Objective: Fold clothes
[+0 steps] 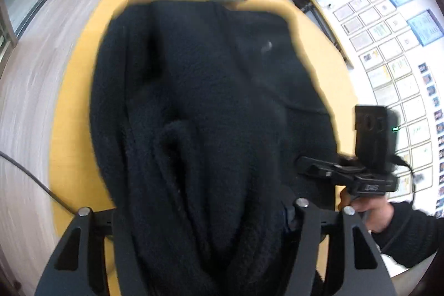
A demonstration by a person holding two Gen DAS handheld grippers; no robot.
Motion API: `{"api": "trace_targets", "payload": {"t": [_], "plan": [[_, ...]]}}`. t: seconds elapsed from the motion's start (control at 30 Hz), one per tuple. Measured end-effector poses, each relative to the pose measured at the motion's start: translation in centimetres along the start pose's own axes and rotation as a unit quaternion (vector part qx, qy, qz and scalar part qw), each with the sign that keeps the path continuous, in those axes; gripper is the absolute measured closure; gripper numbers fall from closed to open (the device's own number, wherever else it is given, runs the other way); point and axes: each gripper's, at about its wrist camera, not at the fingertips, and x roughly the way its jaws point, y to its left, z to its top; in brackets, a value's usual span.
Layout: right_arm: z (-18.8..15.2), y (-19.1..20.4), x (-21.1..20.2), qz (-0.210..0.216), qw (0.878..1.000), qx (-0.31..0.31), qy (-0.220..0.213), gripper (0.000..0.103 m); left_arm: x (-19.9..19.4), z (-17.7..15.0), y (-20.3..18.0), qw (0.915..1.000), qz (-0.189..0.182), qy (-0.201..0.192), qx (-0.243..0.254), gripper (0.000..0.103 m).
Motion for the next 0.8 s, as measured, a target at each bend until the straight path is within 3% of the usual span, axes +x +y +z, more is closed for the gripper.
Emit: {"api": "trace_targets", "payload": {"t": [0.07, 0.13, 0.2, 0.3, 0.37, 0.43, 0.5, 0.57, 0.67, 0.73, 0.8], "plan": [[0.0, -0.4, -0.5, 0.012, 1.0, 0.007, -0.01, 0.045, -0.3, 0.1, 0.3, 0.9997, -0.021, -0.013, -0.005, 0.034], [0.3, -0.3, -0.7, 0.005, 1.0, 0.002, -0.006, 0.045, 0.1, 0.1, 0.1, 0.9997, -0.019, -0.015, -0.003, 0.034], [2.7, 1.8, -3.0, 0.004, 1.0, 0.004, -0.006, 0.045, 0.4, -0.1, -0.4, 0.9996, -0.02, -0.015, -0.008, 0.032], [2.7, 1.2, -3.5, 0.004, 1.0, 0.006, -0.001, 0.044, -0.1, -1.2, 0.4, 0.9998, -0.014, -0.013, -0.007, 0.026], [2.5, 0.7, -3.7, 0.006, 1.0, 0.014, 0.009, 0.036, -0.9, 0.5, 1.8, 0.9999, 0.008, -0.011, -0.007, 0.016], [2.4, 0.5, -4.4, -0.01, 1.0, 0.018, 0.018, 0.011, -3.3, 0.7, 1.9, 0.9988, 0.04, -0.026, -0.008, 0.012], [2.2, 0.8, -6.2, -0.032, 0.999, 0.003, 0.022, 0.009, -6.3, 0.0, 1.0, 0.9953, 0.078, -0.057, -0.013, 0.013], [1.5, 2.1, -9.5, -0.041, 0.998, -0.039, 0.015, 0.009, -9.9, -1.1, -1.3, 0.9885, 0.111, -0.101, -0.019, 0.013], [-0.4, 4.6, -15.5, -0.077, 0.99, -0.114, -0.01, 0.009, -17.4, -4.4, -6.0, 0.9705, 0.173, -0.163, -0.039, 0.012], [-1.3, 9.7, -18.1, -0.102, 0.978, -0.18, -0.03, 0.008, -22.5, -6.9, -9.2, 0.9543, 0.213, -0.203, -0.05, 0.012], [-0.5, 12.3, -22.1, -0.125, 0.96, -0.244, -0.052, 0.008, -27.5, -10.8, -13.1, 0.9369, 0.25, -0.238, -0.054, 0.012]]}}
